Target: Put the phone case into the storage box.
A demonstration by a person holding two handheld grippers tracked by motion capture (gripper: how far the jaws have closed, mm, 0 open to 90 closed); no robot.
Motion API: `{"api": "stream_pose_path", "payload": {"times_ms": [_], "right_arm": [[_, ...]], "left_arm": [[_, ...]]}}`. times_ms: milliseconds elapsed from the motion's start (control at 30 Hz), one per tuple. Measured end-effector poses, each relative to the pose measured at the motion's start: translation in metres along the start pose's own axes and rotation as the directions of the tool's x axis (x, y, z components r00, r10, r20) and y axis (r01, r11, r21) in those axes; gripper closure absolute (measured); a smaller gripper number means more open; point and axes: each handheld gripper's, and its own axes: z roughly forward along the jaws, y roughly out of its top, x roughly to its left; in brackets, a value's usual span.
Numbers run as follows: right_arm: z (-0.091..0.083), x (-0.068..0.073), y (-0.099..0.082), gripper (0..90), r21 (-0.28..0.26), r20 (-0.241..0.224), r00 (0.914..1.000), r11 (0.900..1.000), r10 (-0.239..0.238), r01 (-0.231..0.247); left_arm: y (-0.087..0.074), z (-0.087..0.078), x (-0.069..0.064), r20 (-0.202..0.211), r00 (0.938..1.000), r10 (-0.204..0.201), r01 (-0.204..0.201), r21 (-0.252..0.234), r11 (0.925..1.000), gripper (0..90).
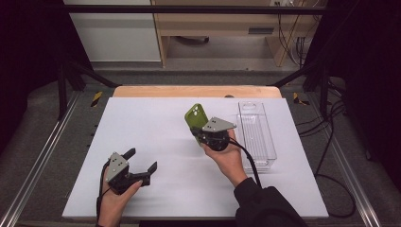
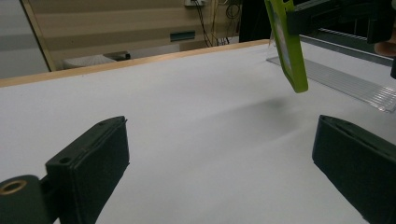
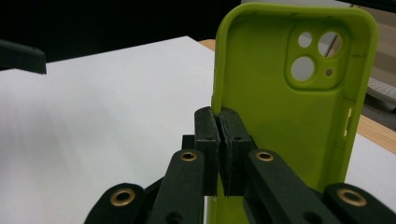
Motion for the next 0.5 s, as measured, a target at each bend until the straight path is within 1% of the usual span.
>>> {"api": "stream_pose_path", "payload": {"times_ms": [233, 500], "right_arm": [[-0.005, -0.003, 0.005, 87.5, -0.029, 0.012, 0.9997, 0.9993, 0.022, -0.022], [-0.01, -0.005, 0.013, 87.5, -0.058, 0.026, 0.999, 0.9977, 0.036, -0.035]], "left_arm": [[0.0, -0.001, 0.0, -0.002, 1.0, 0.0, 0.0, -0.007, 1.0, 3.3], [0.0, -0.002, 0.0, -0.006, 1.0, 0.0, 0.0, -0.012, 0.9999, 3.3]]}}
